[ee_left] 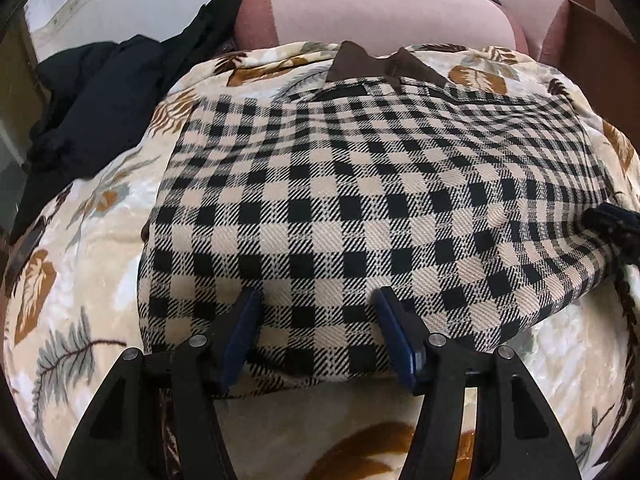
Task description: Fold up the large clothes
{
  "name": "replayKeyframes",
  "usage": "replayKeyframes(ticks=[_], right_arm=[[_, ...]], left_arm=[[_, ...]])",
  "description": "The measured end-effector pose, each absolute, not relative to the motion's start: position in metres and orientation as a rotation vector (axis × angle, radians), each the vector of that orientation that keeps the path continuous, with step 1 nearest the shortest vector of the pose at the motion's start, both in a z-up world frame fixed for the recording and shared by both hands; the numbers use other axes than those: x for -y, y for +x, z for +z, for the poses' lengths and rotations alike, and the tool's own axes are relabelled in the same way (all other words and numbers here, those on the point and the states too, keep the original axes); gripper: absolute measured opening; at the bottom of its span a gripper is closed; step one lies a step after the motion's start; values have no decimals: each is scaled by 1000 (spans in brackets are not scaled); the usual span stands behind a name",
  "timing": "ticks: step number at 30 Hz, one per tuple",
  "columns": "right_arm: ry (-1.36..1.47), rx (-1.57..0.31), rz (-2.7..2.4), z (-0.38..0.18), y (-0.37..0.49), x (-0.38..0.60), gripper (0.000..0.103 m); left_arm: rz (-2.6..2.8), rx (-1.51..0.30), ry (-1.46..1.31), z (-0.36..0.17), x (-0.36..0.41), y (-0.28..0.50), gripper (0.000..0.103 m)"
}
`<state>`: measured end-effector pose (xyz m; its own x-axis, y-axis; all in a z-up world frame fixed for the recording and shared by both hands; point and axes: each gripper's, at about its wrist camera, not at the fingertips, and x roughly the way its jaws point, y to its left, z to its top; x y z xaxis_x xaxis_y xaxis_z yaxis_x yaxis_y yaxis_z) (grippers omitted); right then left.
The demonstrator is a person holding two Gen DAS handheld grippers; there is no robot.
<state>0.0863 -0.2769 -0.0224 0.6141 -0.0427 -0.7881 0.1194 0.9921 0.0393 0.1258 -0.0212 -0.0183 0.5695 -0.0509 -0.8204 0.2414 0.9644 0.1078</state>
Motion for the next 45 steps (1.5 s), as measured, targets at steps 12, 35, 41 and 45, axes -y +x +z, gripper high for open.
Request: replayKeyframes(ticks=[12,35,41,45], right_arm=[[360,-893,-247,-8,56,343,44],[395,-879,-244,-8,51,349,48],[483,-886,-259,-15,51,368,49],[529,-878,-263,-17,49,381,50]], left_arm=[[-132,-976,189,-15,21,112,60],[-247,-988,224,-9,68,93,60],[-240,-988,237,-10,84,96,58],[-247,-966,227,-4,93,95,55]])
